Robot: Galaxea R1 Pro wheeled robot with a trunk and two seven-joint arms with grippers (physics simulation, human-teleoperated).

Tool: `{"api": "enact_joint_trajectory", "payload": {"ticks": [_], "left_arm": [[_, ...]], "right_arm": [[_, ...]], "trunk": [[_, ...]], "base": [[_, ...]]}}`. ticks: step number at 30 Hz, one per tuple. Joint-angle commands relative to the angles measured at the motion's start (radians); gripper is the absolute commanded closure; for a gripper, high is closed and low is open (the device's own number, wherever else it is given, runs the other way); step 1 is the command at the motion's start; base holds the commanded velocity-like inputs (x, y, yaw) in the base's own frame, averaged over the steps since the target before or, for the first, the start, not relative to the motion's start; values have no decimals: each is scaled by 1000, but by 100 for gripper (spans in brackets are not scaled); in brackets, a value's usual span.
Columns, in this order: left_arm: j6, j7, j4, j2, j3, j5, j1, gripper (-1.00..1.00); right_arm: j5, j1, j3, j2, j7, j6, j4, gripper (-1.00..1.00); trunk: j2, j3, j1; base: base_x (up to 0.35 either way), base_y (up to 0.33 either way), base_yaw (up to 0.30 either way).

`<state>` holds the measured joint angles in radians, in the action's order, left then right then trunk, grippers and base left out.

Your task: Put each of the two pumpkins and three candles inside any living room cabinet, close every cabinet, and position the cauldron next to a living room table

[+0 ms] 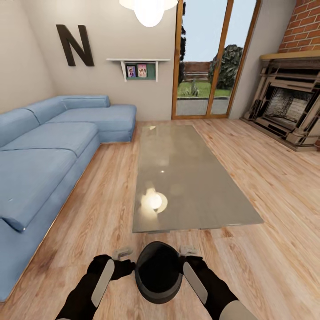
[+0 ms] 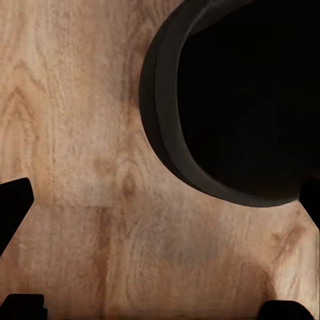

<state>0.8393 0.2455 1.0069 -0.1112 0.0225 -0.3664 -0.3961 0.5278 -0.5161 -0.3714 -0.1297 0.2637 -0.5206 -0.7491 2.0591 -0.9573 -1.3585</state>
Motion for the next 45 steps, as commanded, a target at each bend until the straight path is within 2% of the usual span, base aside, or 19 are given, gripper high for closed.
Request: {"api": "enact_joint_trajectory", "payload": {"ticks": [1,7,15,24,36,42,45], "left_arm": [[8,0,5,0,-3,0,0,-100],[58,0,25,3,-29,1,2,-100],[77,0,28,18,-69,4,2,-100],[78,1,29,24,-73,5,2,-100],[78,2,29,24,-73,8,2,-100],[78,6,29,24,-73,12,2,-100],[77,8,28,29,-73,14,2,-100]], "right_arm": [[0,3,0,2,0,-4,-7,-100],[4,12,1,10,1,-20,-28,-100],[13,13,6,18,2,-22,-25,-100],[15,13,8,19,0,-29,-24,-100],[15,13,9,19,0,-49,-24,-100],[14,13,10,20,0,-85,-24,-100],[14,13,11,29,1,-103,-24,-100]], "trunk": [[-7,3,4],[-49,22,27],[-105,47,58],[-168,75,92],[-252,113,138],[-294,132,161],[-315,141,173]], "base": [[0,0,0],[-4,0,0],[-185,16,0],[-60,2,0],[-290,0,0],[-185,0,0],[-37,0,0]]}}
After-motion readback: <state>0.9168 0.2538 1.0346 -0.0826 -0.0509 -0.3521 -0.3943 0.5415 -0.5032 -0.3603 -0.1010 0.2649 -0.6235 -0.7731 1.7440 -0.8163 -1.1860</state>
